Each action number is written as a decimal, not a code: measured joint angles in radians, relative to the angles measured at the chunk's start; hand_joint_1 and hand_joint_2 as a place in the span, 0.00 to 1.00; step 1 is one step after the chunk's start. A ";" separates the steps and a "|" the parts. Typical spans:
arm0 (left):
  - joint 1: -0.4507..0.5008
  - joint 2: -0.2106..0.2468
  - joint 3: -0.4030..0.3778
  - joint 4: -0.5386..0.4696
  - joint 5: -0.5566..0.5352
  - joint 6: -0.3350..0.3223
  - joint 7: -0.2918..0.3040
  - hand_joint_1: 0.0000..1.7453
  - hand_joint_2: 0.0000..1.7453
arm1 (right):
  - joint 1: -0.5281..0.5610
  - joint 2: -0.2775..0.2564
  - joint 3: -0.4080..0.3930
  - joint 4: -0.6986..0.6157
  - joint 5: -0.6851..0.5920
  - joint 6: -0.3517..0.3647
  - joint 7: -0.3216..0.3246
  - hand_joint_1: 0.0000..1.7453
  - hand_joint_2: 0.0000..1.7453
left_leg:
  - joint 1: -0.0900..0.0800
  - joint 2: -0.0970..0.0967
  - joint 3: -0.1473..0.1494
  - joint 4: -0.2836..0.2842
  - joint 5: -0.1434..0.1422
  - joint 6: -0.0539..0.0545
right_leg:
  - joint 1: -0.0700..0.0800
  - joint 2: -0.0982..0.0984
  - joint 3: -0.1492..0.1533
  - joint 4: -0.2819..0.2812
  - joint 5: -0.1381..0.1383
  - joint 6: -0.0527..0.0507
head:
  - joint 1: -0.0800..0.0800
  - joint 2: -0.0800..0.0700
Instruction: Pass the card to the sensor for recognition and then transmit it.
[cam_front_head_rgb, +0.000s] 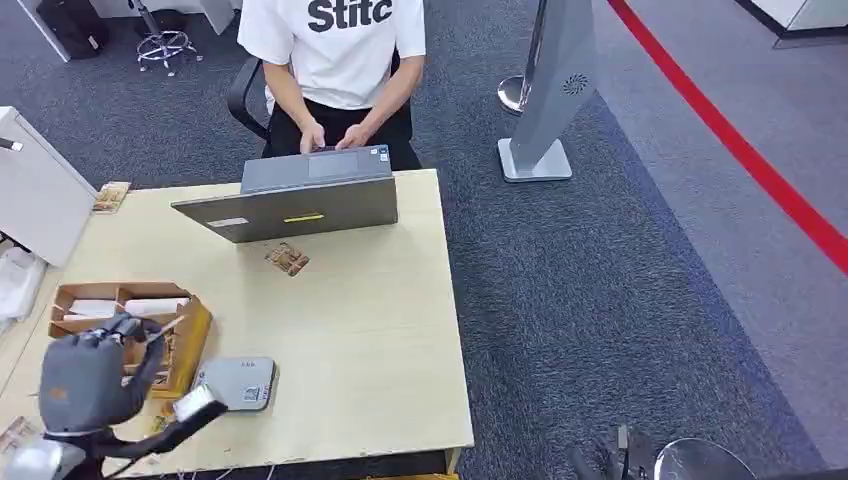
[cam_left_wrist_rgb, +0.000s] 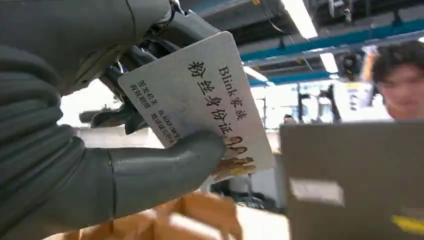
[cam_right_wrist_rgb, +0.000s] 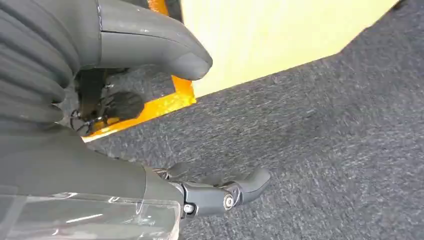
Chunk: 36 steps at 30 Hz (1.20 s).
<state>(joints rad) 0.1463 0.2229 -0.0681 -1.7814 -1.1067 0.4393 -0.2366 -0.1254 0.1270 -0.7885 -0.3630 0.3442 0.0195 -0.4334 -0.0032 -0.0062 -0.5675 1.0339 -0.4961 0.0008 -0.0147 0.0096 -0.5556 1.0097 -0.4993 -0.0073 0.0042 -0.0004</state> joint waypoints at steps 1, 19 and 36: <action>0.040 -0.015 -0.029 -0.011 0.002 0.022 0.004 1.00 1.00 | 0.007 0.010 0.006 -0.026 -0.015 -0.002 0.006 0.00 1.00 | 0.000 0.000 0.000 0.000 0.000 0.000 | 0.000 0.000 0.000 0.000 0.000 0.000 | 0.000 0.000; 0.146 -0.053 -0.160 -0.054 0.014 0.027 0.035 1.00 1.00 | 0.024 0.041 0.030 -0.108 -0.094 0.006 0.004 0.00 1.00 | 0.001 -0.001 0.000 0.000 0.001 0.000 | 0.000 -0.001 0.000 0.001 0.000 0.000 | 0.000 0.000; 0.152 -0.075 -0.057 0.032 -0.053 0.057 0.127 1.00 1.00 | 0.025 0.041 0.093 -0.104 -0.152 0.009 0.008 0.00 1.00 | 0.001 -0.001 0.000 0.000 0.001 -0.001 | 0.001 -0.001 0.000 0.001 0.000 0.000 | 0.000 0.000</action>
<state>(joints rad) 0.2986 0.1476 -0.1256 -1.7499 -1.1597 0.4963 -0.1095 -0.1007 0.1675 -0.6955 -0.4665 0.1927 0.0282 -0.4250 -0.0025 -0.0073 -0.5679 1.0338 -0.4954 0.0003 -0.0139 0.0082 -0.5554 1.0105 -0.4990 -0.0076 0.0038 -0.0004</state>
